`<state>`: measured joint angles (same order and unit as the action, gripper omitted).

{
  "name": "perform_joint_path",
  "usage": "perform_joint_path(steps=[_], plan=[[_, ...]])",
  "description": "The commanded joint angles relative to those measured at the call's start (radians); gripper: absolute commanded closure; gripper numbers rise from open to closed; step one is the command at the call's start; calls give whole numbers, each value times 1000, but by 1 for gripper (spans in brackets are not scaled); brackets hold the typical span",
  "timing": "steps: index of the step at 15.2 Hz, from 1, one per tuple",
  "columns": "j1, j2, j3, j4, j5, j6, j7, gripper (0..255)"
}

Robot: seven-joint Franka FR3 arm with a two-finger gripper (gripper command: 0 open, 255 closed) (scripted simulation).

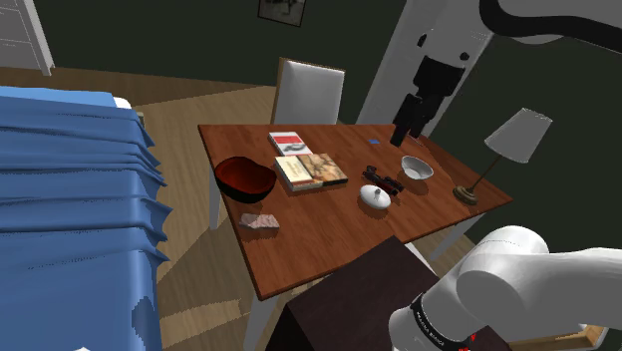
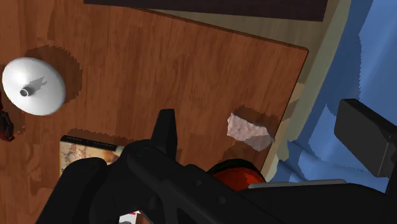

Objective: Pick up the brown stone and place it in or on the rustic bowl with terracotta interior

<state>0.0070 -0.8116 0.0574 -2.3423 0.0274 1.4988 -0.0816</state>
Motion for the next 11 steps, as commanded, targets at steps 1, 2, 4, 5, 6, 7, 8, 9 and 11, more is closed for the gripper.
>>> perform_joint_path(steps=[1,2,4,5,6,7,8,9,11], plan=[[0,0,0,0,0,0,0,0],[7,7,-9,-28,-4,39,-27,0],[21,25,-26,-79,-12,117,-81,0],[27,38,-34,-103,-16,157,-108,0],[34,52,-43,-125,-19,197,-135,0],[41,68,-51,-145,-22,238,-162,0],[48,86,-60,-164,-25,279,-188,0],[54,106,-68,-182,-28,320,-215,0],[68,151,-84,-212,-31,404,-269,0]])
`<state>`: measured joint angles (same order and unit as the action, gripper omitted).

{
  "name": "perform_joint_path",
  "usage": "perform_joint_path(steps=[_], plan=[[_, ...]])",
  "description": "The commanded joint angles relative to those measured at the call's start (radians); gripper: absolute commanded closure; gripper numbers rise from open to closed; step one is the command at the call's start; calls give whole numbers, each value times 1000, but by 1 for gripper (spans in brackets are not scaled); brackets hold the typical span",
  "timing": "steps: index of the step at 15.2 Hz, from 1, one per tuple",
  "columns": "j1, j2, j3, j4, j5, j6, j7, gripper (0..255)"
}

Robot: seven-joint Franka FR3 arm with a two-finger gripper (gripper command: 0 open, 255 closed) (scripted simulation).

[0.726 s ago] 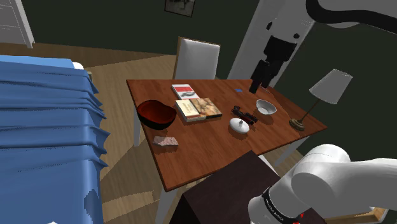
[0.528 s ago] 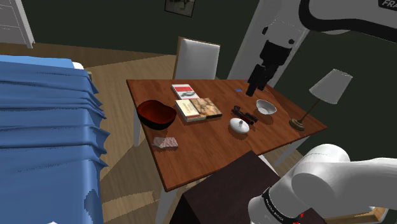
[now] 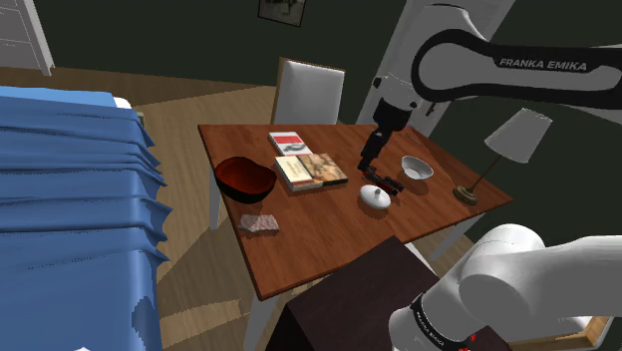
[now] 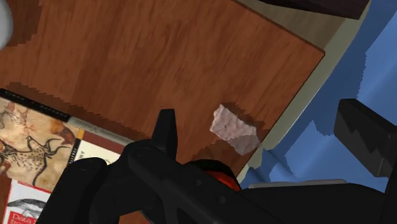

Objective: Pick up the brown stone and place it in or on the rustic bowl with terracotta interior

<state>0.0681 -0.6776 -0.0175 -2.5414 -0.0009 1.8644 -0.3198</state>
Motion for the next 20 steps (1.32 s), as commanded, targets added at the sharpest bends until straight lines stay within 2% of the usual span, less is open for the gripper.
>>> perform_joint_path(steps=[1,11,15,20], plan=[[14,43,-17,-25,-4,80,-57,0],[100,384,-90,-56,33,486,-346,0],[141,548,-108,-22,90,625,-485,0],[172,758,-96,54,204,764,-685,0]])
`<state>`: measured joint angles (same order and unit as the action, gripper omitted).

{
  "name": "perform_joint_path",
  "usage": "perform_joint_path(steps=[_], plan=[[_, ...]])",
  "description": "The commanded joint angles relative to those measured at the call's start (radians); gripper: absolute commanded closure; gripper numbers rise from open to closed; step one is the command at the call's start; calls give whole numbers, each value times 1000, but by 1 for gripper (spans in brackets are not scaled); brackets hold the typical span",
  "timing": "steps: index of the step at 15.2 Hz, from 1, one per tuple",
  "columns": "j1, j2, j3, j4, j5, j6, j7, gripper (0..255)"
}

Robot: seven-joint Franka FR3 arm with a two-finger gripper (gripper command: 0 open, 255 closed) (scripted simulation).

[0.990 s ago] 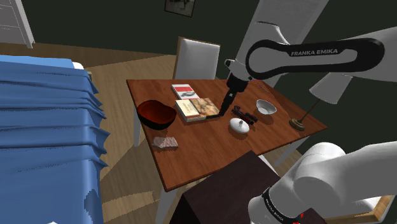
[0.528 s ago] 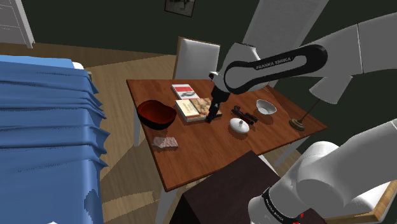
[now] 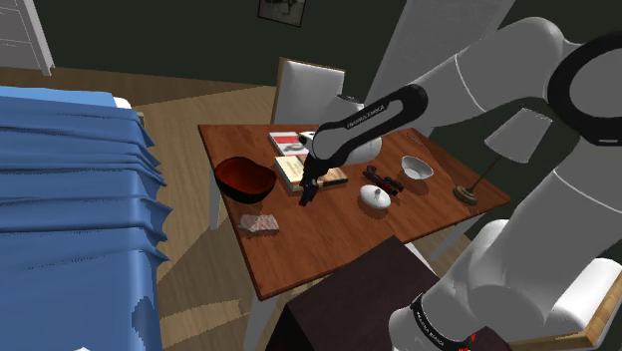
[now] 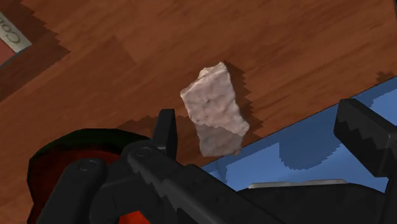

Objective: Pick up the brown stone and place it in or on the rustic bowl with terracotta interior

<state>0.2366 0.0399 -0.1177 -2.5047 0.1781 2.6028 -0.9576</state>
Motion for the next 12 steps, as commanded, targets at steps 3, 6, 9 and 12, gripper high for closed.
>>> perform_joint_path(steps=[3,6,9,12], plan=[[-1,164,38,79,95,89,-167,0],[-20,283,87,149,145,142,-273,0],[-41,398,137,227,168,185,-358,0],[-57,511,179,311,168,220,-427,0]])
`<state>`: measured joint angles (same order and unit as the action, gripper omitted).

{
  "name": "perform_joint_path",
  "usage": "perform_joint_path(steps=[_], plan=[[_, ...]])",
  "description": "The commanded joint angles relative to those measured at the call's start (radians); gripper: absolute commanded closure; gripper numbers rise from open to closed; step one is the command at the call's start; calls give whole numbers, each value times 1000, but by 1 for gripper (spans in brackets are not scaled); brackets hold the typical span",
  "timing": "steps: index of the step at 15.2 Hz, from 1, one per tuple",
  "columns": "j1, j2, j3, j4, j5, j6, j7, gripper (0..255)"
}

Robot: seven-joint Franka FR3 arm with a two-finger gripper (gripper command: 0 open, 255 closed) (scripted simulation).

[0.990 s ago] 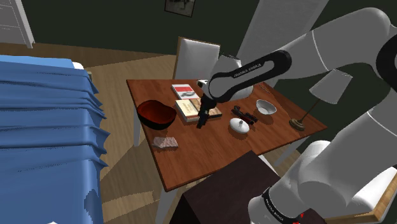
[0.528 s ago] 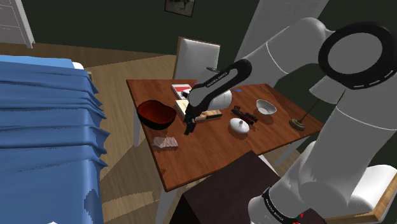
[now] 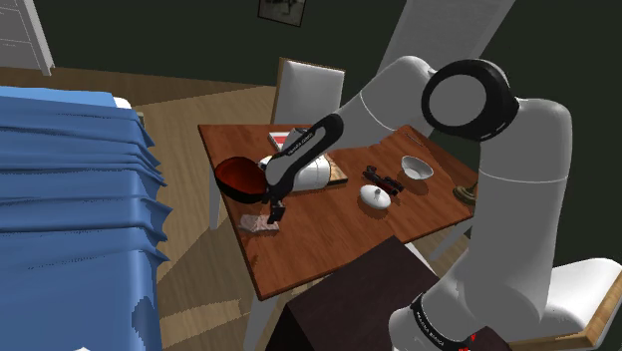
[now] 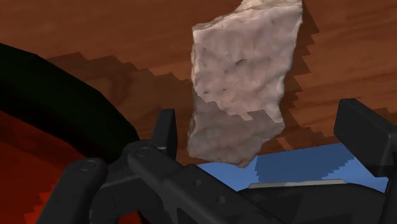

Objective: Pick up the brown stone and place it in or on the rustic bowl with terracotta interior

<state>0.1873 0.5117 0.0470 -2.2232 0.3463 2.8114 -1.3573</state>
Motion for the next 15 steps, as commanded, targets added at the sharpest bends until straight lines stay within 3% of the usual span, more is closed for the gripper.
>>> perform_joint_path(steps=[1,9,15], plan=[[-10,57,21,43,-2,16,-37,0],[-13,166,37,96,7,75,-47,0],[-13,166,38,96,6,75,-46,0]])
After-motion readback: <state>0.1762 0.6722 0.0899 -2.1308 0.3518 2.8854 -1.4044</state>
